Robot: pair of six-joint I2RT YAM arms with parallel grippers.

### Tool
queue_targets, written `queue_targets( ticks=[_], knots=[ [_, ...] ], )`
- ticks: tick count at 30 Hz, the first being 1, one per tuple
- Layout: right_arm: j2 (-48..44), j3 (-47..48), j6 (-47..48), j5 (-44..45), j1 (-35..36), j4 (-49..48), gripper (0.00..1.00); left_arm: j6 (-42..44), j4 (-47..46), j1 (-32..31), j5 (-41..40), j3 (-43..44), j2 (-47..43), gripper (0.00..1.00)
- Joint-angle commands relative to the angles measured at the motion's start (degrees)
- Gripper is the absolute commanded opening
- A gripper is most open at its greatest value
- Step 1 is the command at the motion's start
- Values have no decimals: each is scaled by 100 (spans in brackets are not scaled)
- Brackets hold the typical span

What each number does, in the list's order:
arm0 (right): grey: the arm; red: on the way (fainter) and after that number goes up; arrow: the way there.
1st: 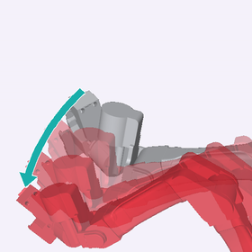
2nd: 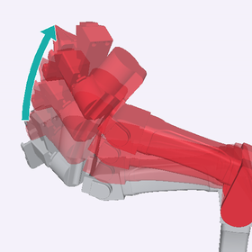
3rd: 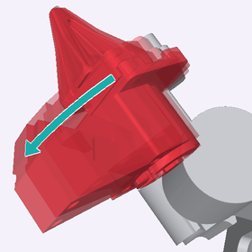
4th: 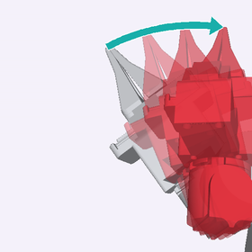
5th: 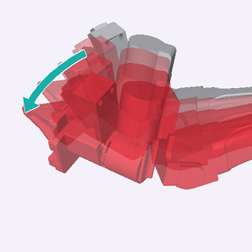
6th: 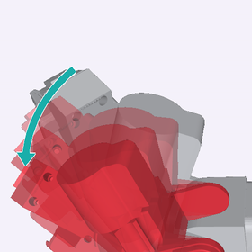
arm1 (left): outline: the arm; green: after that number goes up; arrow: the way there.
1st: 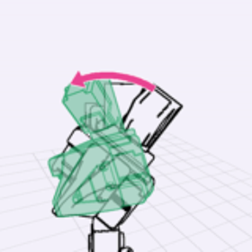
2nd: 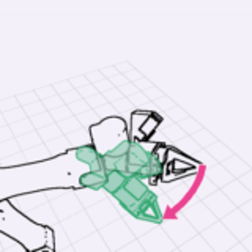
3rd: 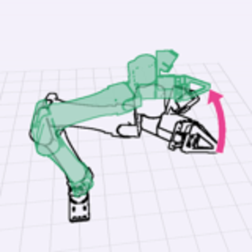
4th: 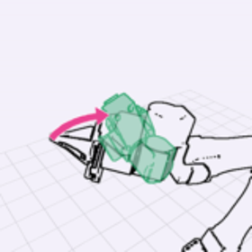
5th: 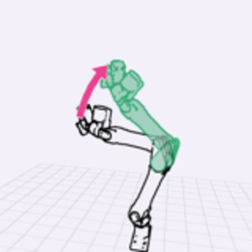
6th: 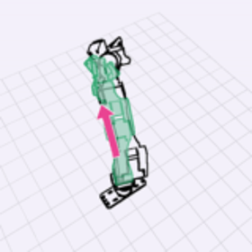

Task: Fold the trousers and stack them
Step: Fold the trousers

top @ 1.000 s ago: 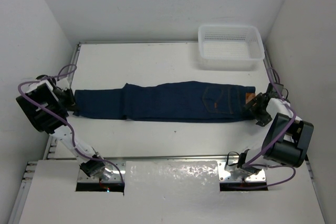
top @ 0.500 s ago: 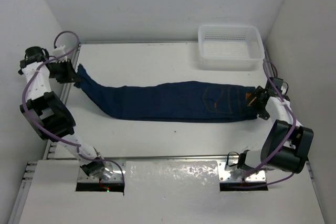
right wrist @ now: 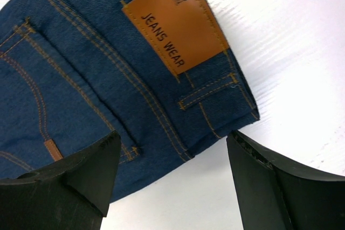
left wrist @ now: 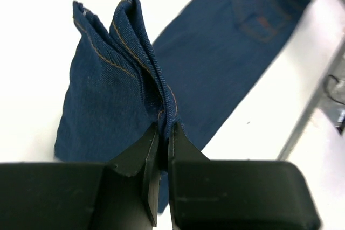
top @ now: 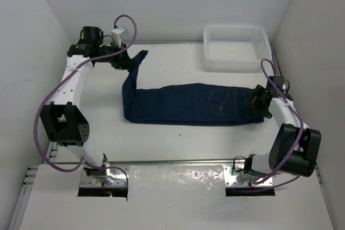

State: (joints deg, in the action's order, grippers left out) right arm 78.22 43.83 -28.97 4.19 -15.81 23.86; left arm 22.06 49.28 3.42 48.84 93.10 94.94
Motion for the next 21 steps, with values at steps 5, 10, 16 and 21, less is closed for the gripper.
queue_targets(
  ticks=[5, 10, 16, 21],
  knots=[
    [115, 72, 199, -137, 87, -259, 77, -738, -929, -1141, 240, 446, 332, 0],
    [256, 169, 208, -304, 87, -294, 77, -879, -937, -1747, 153, 341, 447, 0],
    [212, 169, 304, -392, 87, -338, 77, -1160, -1331, -2477, -120, -213, 412, 0],
    [150, 64, 331, -392, 87, -347, 77, -1695, -2044, -2899, -698, -406, 596, 0]
  ],
)
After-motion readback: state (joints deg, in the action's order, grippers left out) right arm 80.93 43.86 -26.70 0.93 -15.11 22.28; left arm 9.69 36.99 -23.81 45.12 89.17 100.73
